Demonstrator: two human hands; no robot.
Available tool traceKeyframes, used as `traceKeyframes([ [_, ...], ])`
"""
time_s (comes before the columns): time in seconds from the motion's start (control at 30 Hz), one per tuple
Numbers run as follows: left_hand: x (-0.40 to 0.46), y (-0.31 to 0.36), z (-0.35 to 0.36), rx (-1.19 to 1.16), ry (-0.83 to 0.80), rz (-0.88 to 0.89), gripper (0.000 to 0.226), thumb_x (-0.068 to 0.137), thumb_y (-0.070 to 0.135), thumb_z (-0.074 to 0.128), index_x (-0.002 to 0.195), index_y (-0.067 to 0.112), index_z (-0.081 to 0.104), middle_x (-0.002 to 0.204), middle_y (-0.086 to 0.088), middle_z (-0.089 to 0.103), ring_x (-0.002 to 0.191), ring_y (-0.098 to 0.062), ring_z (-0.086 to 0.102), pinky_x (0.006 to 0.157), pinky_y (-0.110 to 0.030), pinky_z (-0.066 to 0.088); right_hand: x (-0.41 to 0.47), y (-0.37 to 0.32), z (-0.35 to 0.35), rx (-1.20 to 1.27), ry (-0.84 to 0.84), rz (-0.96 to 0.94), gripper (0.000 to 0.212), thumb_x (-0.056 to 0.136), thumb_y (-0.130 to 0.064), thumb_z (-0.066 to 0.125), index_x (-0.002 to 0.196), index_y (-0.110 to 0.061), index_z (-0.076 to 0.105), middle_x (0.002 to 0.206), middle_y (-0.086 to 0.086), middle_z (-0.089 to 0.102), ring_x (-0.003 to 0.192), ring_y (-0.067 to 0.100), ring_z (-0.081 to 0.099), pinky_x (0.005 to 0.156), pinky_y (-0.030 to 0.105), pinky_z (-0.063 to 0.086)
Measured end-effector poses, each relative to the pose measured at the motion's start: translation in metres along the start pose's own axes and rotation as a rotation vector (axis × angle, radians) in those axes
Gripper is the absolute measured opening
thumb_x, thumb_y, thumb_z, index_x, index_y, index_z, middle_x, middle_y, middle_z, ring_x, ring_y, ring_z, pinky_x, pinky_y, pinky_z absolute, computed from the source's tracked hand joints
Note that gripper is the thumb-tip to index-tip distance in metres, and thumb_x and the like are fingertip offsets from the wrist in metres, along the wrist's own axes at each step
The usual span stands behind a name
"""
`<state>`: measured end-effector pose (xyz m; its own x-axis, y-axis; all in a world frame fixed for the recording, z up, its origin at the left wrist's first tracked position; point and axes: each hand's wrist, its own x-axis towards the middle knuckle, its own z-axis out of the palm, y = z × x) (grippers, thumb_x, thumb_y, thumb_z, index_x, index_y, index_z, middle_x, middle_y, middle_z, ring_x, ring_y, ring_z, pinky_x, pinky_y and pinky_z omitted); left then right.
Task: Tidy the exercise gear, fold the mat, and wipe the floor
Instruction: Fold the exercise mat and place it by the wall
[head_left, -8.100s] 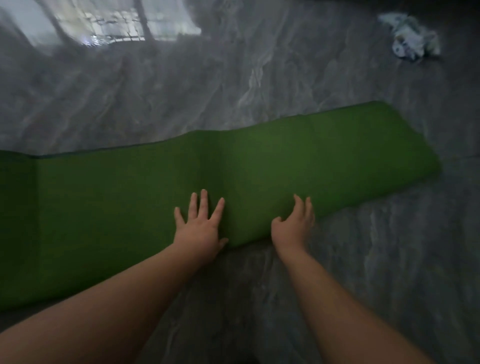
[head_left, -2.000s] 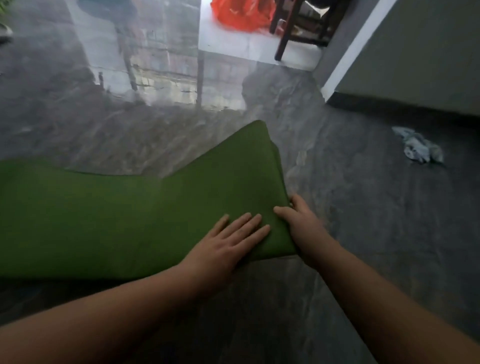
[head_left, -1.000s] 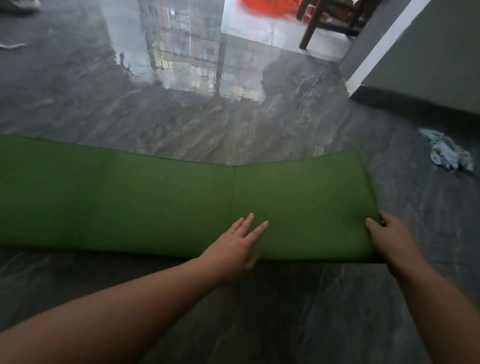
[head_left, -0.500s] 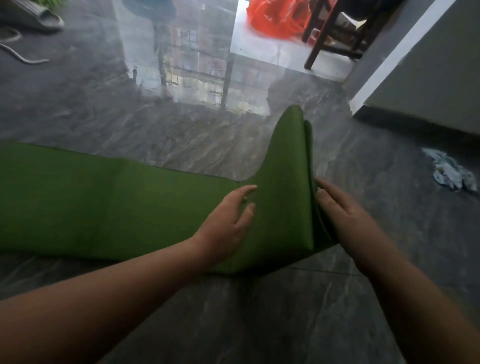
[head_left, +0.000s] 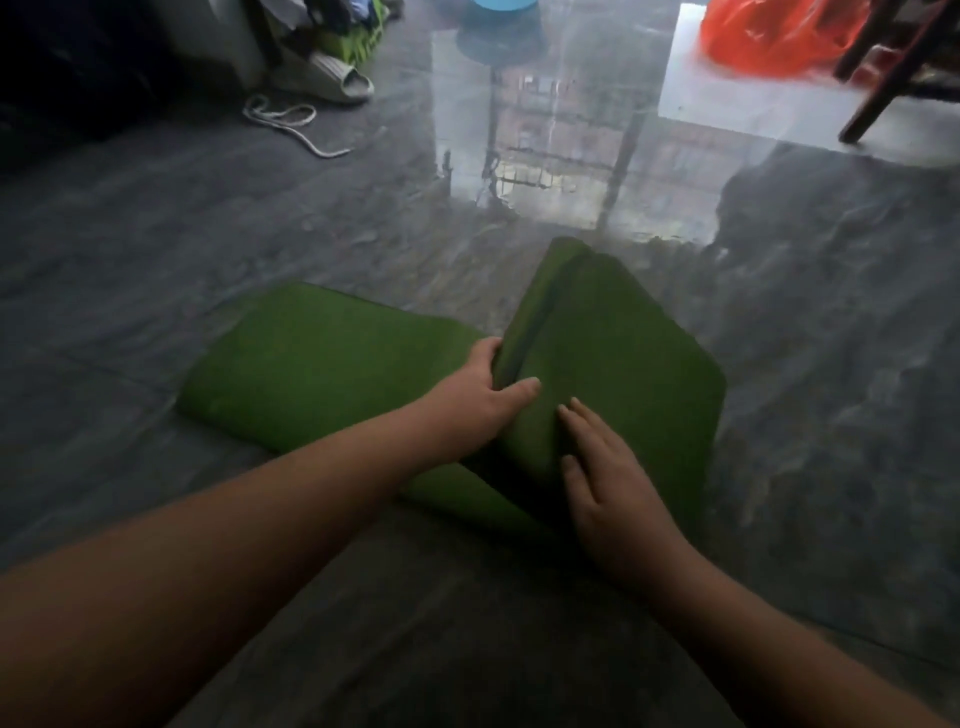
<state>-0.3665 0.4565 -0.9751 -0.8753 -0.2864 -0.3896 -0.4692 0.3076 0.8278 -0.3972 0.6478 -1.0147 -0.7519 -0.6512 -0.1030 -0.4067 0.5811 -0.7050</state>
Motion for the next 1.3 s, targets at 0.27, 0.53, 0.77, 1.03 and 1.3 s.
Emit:
traceKeyframes([
  [0.27, 0.023, -0.123, 0.0, 0.308, 0.125, -0.28, 0.069, 0.096, 0.026, 0.054, 0.155, 0.015, 0.021, 0.154, -0.016, 0.034, 0.138, -0.03, 0.039, 0.116, -0.035, 0.03, -0.02, 0.054, 0.069, -0.499, -0.25, 0.09, 0.068, 0.096, -0.054, 0.027, 0.158, -0.031, 0.009, 0.167, 0.007, 0.003, 0.153, 0.032, -0.001, 0.122, 0.05, 0.006],
  [0.53, 0.027, -0.174, 0.018, 0.514, 0.0, -0.337, 0.074, 0.098, 0.035, 0.052, 0.155, 0.04, 0.006, 0.161, -0.022, 0.015, 0.147, -0.037, 0.02, 0.12, -0.036, 0.019, -0.046, 0.119, 0.063, -0.712, -0.393, 0.024, 0.096, 0.088, -0.022, 0.054, 0.151, -0.041, -0.016, 0.167, 0.001, -0.007, 0.153, 0.028, -0.005, 0.121, 0.045, 0.003],
  [0.77, 0.022, -0.181, 0.028, 0.479, 0.096, -0.297, 0.075, 0.093, 0.034, 0.06, 0.154, 0.04, 0.016, 0.15, -0.014, 0.04, 0.133, -0.037, 0.041, 0.114, -0.041, 0.032, -0.051, 0.141, 0.042, -0.637, -0.313, 0.157, 0.105, 0.084, -0.006, 0.053, 0.15, -0.04, -0.023, 0.156, -0.003, -0.033, 0.148, 0.02, -0.024, 0.122, 0.048, 0.019],
  [1.03, 0.01, -0.166, 0.062, 0.408, 0.001, -0.229, 0.078, 0.092, 0.036, 0.062, 0.155, 0.037, 0.017, 0.151, -0.007, 0.041, 0.137, -0.025, 0.041, 0.114, -0.034, 0.034, -0.068, 0.161, 0.01, -0.669, -0.183, 0.173, 0.097, 0.077, 0.002, 0.063, 0.157, -0.029, 0.019, 0.166, 0.008, 0.013, 0.151, 0.028, 0.013, 0.106, 0.041, 0.042],
  [1.3, 0.001, -0.125, 0.164, 0.46, -0.288, -0.033, 0.074, 0.095, 0.034, 0.06, 0.15, 0.053, 0.015, 0.163, -0.012, 0.014, 0.146, -0.029, 0.028, 0.118, -0.03, 0.025, -0.156, 0.239, -0.046, -0.791, -0.141, 0.395, 0.107, 0.059, 0.01, 0.071, 0.151, -0.028, 0.031, 0.155, 0.013, 0.039, 0.141, 0.033, 0.033, 0.099, 0.057, 0.047],
])
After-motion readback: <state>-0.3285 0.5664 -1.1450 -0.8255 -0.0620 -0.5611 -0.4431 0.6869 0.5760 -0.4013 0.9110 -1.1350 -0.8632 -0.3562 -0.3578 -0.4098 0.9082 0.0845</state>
